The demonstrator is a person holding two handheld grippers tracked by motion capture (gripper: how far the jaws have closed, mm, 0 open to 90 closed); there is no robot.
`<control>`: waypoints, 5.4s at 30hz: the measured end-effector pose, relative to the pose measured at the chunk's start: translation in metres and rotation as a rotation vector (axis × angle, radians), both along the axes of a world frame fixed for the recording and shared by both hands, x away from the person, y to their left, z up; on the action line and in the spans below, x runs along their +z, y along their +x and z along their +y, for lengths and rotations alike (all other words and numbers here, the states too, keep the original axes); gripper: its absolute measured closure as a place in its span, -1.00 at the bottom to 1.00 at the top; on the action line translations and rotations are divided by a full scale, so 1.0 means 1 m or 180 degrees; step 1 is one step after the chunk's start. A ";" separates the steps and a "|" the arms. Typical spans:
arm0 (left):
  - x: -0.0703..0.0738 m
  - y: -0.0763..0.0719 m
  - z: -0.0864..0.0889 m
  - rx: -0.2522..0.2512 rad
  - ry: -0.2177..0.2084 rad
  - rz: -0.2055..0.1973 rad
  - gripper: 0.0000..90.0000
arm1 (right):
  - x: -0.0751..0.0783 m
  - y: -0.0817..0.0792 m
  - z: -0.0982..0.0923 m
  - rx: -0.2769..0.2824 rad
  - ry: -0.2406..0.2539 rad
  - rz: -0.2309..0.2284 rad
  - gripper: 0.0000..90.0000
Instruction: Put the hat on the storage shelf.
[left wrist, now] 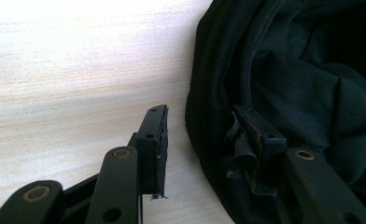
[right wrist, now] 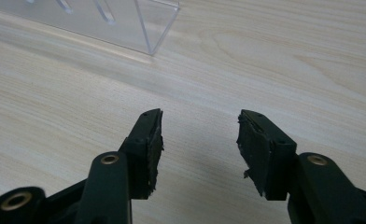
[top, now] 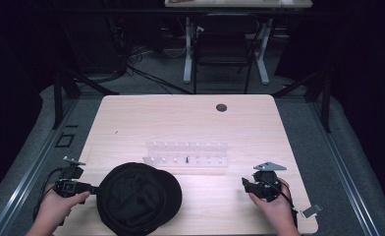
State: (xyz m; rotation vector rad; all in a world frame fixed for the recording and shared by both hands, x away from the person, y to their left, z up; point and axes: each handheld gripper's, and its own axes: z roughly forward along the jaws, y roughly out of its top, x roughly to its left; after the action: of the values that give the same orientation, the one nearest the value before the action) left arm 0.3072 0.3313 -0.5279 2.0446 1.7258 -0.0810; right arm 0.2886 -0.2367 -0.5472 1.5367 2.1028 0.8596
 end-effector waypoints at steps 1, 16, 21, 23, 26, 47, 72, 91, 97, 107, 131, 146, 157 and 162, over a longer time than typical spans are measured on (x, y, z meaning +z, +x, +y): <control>0.000 0.000 0.000 0.0016 -0.0031 0.0036 0.27 | 0.000 0.000 0.000 0.0000 0.0000 0.0000 0.10; -0.009 0.003 -0.004 -0.0016 0.0001 0.0158 0.42 | 0.000 0.000 0.000 -0.0012 0.0026 0.0009 0.10; -0.013 0.004 -0.005 -0.0028 -0.0046 0.0185 0.53 | 0.000 0.000 -0.001 -0.0021 0.0027 0.0008 0.09; -0.013 0.003 -0.005 -0.0040 -0.0057 0.0194 0.56 | -0.001 0.001 -0.001 -0.0021 0.0031 0.0010 0.09; -0.012 0.003 -0.006 -0.0078 -0.0048 0.0183 0.66 | -0.001 0.001 -0.001 -0.0010 0.0026 0.0015 0.09; 0.003 0.001 -0.010 -0.0074 -0.0090 0.0076 0.84 | -0.001 0.001 -0.002 -0.0012 0.0047 0.0024 0.09; 0.042 0.004 -0.010 0.0018 -0.0443 0.0255 0.88 | -0.002 0.002 -0.004 -0.0033 0.0067 0.0041 0.09; 0.056 0.009 -0.013 0.0218 -0.0555 0.0576 0.88 | -0.002 0.002 -0.005 -0.0045 0.0100 0.0056 0.08; 0.062 0.009 -0.014 0.0237 -0.0618 0.0601 0.88 | -0.002 0.002 -0.006 -0.0051 0.0108 0.0062 0.08; 0.080 0.009 -0.018 0.0202 -0.0821 0.0614 0.89 | -0.002 0.002 -0.005 -0.0054 0.0106 0.0057 0.08; 0.130 0.011 -0.038 0.0035 -0.0960 0.0460 0.89 | -0.003 0.003 -0.007 -0.0035 0.0113 0.0076 0.08; 0.159 0.012 -0.039 0.0039 -0.0912 0.0361 0.89 | -0.003 0.003 -0.007 -0.0034 0.0108 0.0085 0.08; 0.178 0.011 -0.039 0.0028 -0.1051 0.0291 0.89 | -0.003 0.003 -0.007 -0.0041 0.0112 0.0101 0.08; 0.189 0.010 -0.039 0.0004 -0.1077 0.0227 0.89 | -0.003 0.003 -0.007 -0.0042 0.0109 0.0107 0.08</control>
State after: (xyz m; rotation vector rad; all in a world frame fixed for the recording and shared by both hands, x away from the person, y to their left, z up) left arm 0.3174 0.2925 -0.3394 1.8102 1.6262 -0.4209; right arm 0.2917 -0.2434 -0.5500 1.5912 2.1093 0.8752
